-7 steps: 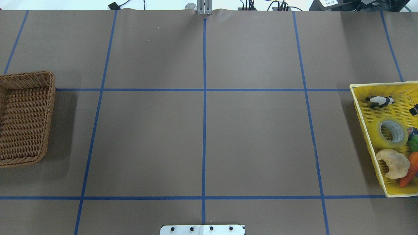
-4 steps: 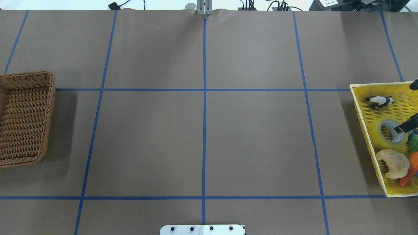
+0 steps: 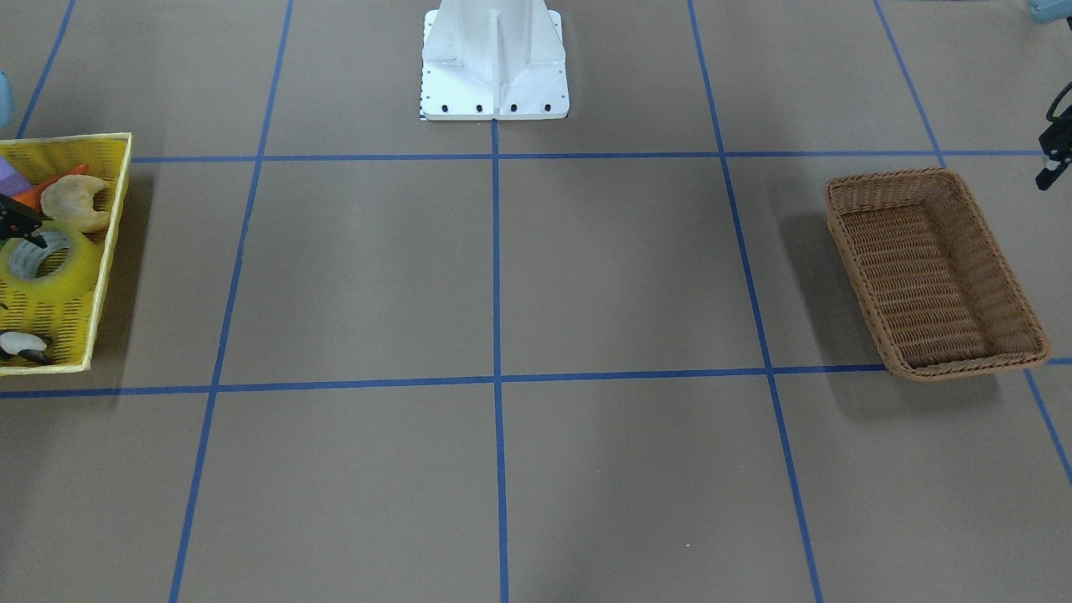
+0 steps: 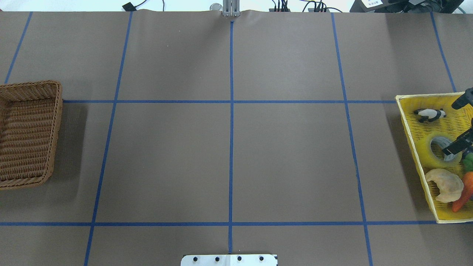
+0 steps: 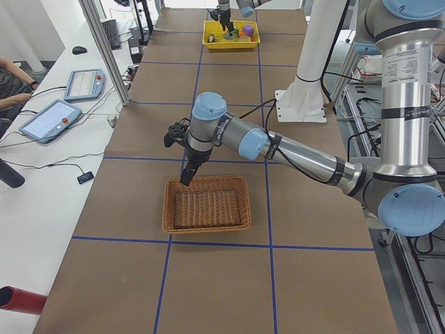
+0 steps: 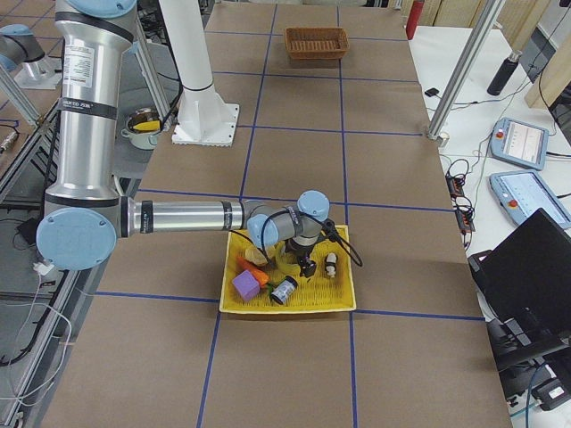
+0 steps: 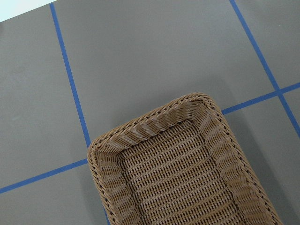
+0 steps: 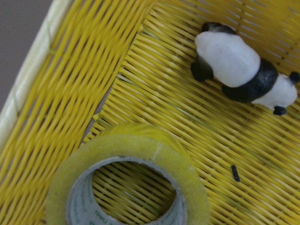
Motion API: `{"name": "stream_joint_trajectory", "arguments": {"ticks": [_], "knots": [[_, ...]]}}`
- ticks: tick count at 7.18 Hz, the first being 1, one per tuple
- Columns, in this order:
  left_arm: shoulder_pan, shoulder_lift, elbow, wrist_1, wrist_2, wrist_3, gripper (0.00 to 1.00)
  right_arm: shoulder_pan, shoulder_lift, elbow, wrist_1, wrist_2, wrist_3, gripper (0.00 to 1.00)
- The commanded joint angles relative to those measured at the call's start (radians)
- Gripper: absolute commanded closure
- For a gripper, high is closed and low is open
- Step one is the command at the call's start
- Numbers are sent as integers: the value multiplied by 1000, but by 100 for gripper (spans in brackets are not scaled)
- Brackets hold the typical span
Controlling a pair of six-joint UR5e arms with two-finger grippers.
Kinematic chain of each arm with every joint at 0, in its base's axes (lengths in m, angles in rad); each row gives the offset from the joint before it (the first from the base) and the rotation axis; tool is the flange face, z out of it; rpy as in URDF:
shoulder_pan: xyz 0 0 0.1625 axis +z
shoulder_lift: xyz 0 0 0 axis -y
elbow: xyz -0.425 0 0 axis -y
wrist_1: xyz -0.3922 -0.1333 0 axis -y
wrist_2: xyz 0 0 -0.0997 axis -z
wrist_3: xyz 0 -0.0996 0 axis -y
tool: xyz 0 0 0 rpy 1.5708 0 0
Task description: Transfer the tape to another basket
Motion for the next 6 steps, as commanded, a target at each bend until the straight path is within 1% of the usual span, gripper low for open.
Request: {"name": "stream_joint_trajectory", "arguments": {"ticks": [1,2,3,4,5,6], "knots": [[1,3,-8,2,-9,-19,2,1,28,-46,1,0,-8,29],[1,3,-8,1,-23,-21,2,1,27,-51,-1,2,-8,95],[1,1,-8,1,-24,-21,2,2,28,-49,-6,13,-8,100],[1,1,-8,1,-30,-21,2,5,27,-51,-9,14,-8,100],[1,1,-10,1,-33,-21,2,42,25,-46,-16,48,-8,100],[1,1,-10,1,-43,-21,2,109,27,-40,-39,156,-8,100]]}}
